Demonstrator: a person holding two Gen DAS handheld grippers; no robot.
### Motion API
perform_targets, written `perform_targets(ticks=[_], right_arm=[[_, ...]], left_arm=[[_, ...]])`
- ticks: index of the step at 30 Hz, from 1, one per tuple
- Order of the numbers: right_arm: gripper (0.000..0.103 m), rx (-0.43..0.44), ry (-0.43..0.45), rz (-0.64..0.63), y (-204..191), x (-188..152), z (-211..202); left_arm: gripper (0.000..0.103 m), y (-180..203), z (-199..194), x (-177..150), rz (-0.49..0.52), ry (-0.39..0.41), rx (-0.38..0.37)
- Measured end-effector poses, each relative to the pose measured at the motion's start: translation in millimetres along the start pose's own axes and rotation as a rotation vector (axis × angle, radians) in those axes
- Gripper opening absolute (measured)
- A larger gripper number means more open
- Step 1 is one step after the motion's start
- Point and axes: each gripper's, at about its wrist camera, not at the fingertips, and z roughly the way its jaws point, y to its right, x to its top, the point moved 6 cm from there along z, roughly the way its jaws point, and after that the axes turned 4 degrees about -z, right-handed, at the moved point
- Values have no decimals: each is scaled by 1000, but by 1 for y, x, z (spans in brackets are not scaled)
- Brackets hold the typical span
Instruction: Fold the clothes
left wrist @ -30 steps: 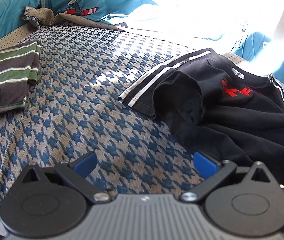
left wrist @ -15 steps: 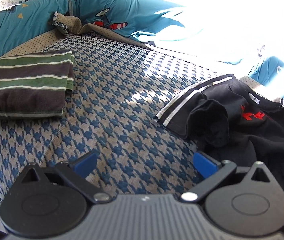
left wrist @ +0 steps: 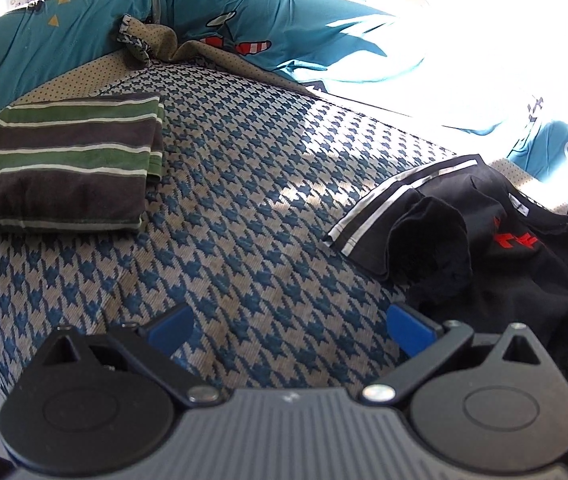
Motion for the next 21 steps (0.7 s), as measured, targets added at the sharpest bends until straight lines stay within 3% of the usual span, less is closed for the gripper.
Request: perform_targets(ticks=[7,11,16,21], right_arm=[[28,9,69,41,14,37,-1],[28,-32,102,-14,9,50,14],[28,-32,118,-67,0,67,39],[28,-65,109,-122,-6,85,73]], left_arm=[[103,-1,15,26,-21,-44,-5],[103,-2,23,41,-1,-59,-5],[103,-4,23,67,55,-11,25],[103,-25,18,87,77,78,111]])
